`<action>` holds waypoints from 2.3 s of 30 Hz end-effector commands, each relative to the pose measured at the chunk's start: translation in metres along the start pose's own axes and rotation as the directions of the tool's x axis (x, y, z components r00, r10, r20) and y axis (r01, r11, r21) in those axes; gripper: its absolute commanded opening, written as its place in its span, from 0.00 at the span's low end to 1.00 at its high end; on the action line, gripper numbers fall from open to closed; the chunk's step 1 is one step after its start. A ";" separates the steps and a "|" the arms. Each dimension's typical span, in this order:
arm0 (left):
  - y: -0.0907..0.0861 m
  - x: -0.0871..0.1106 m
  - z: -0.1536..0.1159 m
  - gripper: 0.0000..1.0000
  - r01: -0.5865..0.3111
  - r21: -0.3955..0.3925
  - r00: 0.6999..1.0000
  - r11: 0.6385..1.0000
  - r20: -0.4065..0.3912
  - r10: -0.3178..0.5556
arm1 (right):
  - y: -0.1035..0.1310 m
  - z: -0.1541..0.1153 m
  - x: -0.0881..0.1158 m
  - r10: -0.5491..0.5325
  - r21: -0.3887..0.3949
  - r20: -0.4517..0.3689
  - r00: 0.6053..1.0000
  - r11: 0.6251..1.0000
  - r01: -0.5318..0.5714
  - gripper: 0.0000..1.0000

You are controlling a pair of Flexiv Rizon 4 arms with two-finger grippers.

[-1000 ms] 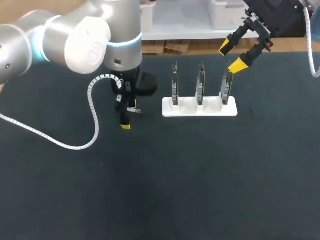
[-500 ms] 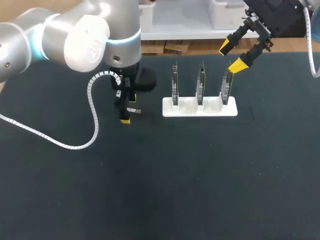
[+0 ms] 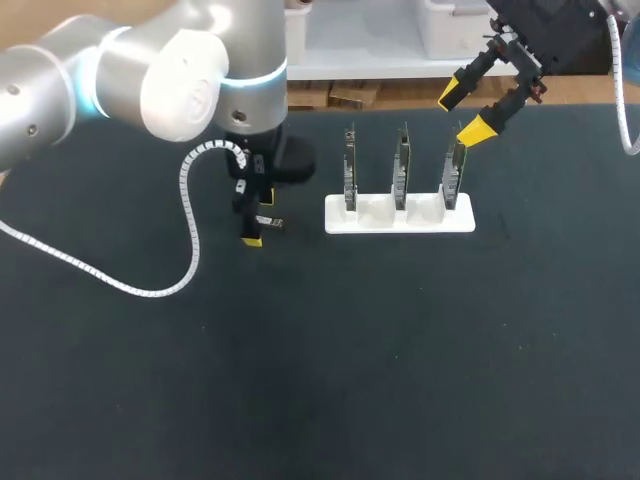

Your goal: Pick up the optical module with the left hand, and insert it into the network port with the right hand.

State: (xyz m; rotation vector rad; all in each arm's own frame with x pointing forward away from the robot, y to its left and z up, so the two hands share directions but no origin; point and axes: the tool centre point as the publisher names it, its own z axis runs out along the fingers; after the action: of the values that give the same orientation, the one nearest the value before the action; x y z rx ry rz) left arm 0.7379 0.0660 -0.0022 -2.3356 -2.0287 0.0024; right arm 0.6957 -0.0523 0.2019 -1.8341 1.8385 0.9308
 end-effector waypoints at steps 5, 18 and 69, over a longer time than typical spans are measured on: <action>0.005 0.004 0.002 1.00 0.010 0.007 1.000 1.000 -0.009 -0.010 | -0.001 0.000 0.000 0.000 -0.002 0.000 1.000 1.000 0.000 1.00; 0.011 0.010 0.006 1.00 0.037 0.039 0.999 0.999 -0.001 -0.037 | -0.001 0.000 0.000 0.000 -0.002 0.000 1.000 1.000 0.000 1.00; 0.008 0.013 0.012 0.00 0.047 0.067 0.999 0.997 0.016 -0.049 | -0.001 0.000 0.000 0.000 -0.002 0.000 1.000 1.000 0.000 1.00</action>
State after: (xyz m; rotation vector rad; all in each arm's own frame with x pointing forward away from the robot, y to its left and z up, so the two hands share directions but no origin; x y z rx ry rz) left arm 0.7462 0.0770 -0.0155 -2.2572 -2.0539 0.0738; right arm 0.6957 -0.0523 0.2019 -1.8341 1.8385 0.9308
